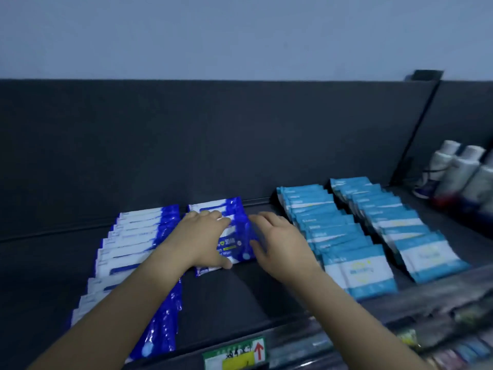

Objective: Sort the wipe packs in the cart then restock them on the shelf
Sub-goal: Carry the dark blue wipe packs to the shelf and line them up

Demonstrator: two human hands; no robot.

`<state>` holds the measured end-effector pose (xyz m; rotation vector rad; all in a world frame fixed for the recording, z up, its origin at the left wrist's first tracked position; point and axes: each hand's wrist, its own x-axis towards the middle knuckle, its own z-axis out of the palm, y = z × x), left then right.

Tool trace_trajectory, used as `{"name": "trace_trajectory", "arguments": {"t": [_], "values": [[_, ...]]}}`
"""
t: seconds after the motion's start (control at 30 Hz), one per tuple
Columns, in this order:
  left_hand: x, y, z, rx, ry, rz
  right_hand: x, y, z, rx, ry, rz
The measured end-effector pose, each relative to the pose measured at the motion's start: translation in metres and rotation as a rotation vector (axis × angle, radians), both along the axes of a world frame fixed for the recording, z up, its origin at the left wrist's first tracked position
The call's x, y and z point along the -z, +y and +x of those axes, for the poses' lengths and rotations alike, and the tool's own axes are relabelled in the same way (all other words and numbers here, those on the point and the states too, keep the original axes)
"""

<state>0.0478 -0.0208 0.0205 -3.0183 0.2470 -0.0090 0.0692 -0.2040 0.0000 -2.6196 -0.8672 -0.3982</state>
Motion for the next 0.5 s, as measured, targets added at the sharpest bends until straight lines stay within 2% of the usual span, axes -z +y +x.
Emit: {"name": "trace_trajectory", "arguments": {"t": [0.07, 0.27, 0.4, 0.5], "values": [[-0.009, -0.018, -0.003, 0.080, -0.067, -0.003, -0.006, -0.019, -0.026, 0.100, -0.113, -0.003], [-0.040, -0.130, -0.035, 0.422, -0.258, -0.021, -0.017, -0.121, -0.120, 0.493, -0.167, -0.120], [-0.045, -0.223, -0.076, 0.645, -0.310, -0.052, -0.015, -0.211, -0.192, 0.777, -0.119, -0.120], [-0.036, -0.307, -0.120, 0.826, -0.298, -0.059, -0.002, -0.278, -0.264, 1.007, -0.004, -0.107]]}}
